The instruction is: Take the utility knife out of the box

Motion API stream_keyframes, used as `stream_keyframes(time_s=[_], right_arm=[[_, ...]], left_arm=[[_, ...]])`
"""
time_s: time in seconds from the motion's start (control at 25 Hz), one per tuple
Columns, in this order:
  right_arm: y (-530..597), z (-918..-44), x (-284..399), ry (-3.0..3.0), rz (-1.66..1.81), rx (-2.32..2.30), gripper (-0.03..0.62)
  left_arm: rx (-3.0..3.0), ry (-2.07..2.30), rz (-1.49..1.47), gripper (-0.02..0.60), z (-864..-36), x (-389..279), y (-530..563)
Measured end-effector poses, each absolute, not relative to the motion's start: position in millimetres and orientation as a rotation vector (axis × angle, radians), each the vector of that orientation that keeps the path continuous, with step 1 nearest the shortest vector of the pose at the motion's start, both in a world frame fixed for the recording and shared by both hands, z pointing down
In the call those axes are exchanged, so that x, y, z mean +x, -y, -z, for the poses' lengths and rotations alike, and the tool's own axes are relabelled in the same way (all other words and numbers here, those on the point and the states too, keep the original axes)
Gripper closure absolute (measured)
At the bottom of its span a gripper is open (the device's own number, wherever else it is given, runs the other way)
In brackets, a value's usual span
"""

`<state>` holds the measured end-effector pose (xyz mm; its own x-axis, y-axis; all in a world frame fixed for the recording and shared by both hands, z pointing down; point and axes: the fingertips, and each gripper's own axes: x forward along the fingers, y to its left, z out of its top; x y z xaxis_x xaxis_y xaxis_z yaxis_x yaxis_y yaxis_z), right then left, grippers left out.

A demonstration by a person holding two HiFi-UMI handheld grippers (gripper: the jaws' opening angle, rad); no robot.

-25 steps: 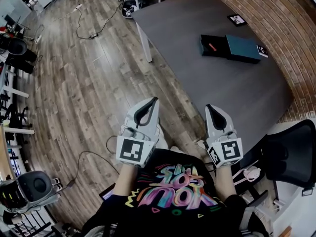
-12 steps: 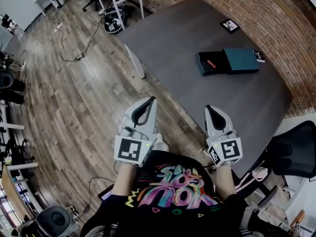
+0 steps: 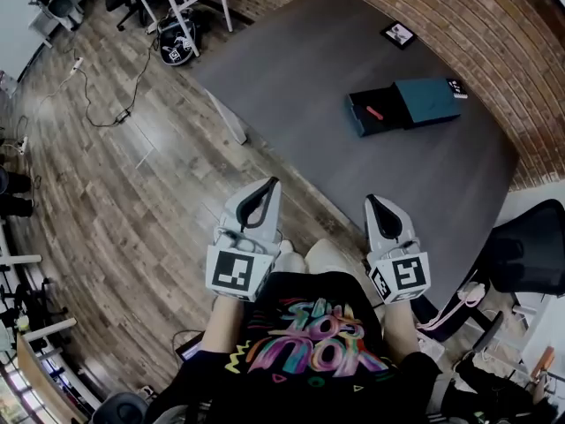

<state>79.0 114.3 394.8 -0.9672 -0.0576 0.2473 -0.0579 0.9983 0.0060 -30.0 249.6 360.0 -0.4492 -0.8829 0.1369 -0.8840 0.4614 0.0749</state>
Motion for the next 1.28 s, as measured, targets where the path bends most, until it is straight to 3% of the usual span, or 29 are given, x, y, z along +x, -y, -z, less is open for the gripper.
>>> stream_keyframes(time_s=[0.44,0.8,1.28], right_arm=[[-77,-414,28,2.877,-0.095,0.132,0.595],[10,-406,-40,2.899,-0.166,0.291,0.595],[100,-389,-47,2.896,-0.238,0.474,0.595]], left_arm=[[1.573,2.505,-0.037,0.58,-378,-84,-212],[1.72,2.403,-0.1,0.58,-368,-156,-115],[1.933,2.246,-0.155,0.58,-360,-168,4]])
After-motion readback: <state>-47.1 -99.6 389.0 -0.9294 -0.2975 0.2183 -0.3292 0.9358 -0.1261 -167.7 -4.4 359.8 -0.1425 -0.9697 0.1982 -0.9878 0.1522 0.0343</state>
